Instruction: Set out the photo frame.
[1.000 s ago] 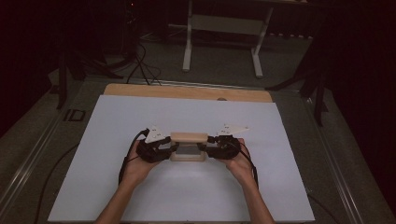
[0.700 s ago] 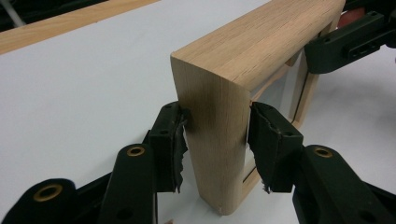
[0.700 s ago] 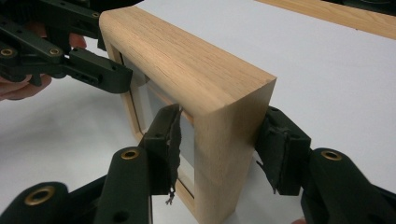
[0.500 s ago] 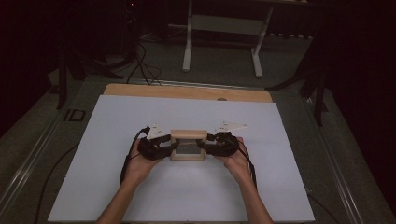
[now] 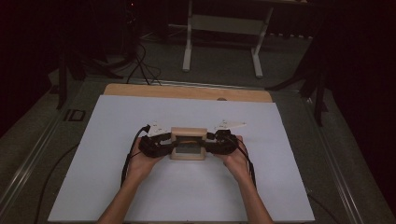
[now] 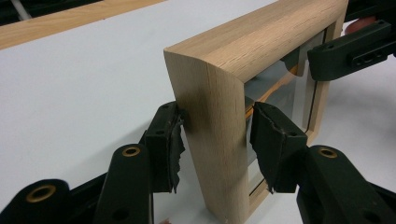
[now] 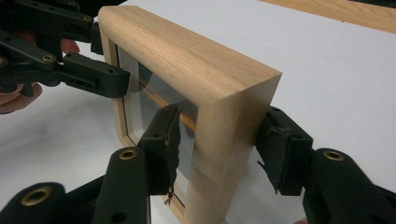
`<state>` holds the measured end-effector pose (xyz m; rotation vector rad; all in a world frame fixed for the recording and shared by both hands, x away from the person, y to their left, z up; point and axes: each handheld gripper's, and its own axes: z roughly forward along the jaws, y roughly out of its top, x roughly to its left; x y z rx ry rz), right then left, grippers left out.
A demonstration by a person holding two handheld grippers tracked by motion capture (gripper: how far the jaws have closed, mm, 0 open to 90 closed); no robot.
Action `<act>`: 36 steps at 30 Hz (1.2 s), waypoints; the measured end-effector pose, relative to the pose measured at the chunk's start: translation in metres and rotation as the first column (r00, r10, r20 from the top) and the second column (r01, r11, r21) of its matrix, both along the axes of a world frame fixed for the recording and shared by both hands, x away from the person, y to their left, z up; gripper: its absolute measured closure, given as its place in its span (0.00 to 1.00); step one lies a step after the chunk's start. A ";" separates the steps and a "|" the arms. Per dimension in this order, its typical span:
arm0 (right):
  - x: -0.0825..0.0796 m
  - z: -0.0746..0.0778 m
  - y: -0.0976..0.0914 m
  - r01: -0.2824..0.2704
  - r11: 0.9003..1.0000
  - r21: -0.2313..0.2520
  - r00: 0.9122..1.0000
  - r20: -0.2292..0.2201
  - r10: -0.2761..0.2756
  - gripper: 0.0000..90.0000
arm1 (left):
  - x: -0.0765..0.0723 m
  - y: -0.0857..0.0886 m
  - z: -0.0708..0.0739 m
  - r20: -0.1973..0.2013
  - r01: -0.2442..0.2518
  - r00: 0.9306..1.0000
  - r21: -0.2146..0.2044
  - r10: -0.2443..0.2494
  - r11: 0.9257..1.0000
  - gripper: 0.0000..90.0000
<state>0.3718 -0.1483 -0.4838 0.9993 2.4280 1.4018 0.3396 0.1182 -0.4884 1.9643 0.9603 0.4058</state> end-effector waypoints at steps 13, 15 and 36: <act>-0.001 0.001 -0.002 0.008 1.000 -0.001 1.000 0.001 -0.008 0.47 | -0.001 -0.002 0.000 -0.016 0.006 1.000 0.025 -0.006 1.000 0.51; -0.001 0.001 -0.002 0.009 1.000 -0.002 1.000 0.001 -0.009 0.45 | -0.001 -0.001 0.000 -0.016 0.003 1.000 0.013 -0.002 1.000 0.50; -0.013 0.010 -0.015 0.025 1.000 -0.013 0.999 0.020 -0.025 0.38 | -0.020 0.027 0.009 -0.007 -0.022 1.000 -0.002 0.022 1.000 0.47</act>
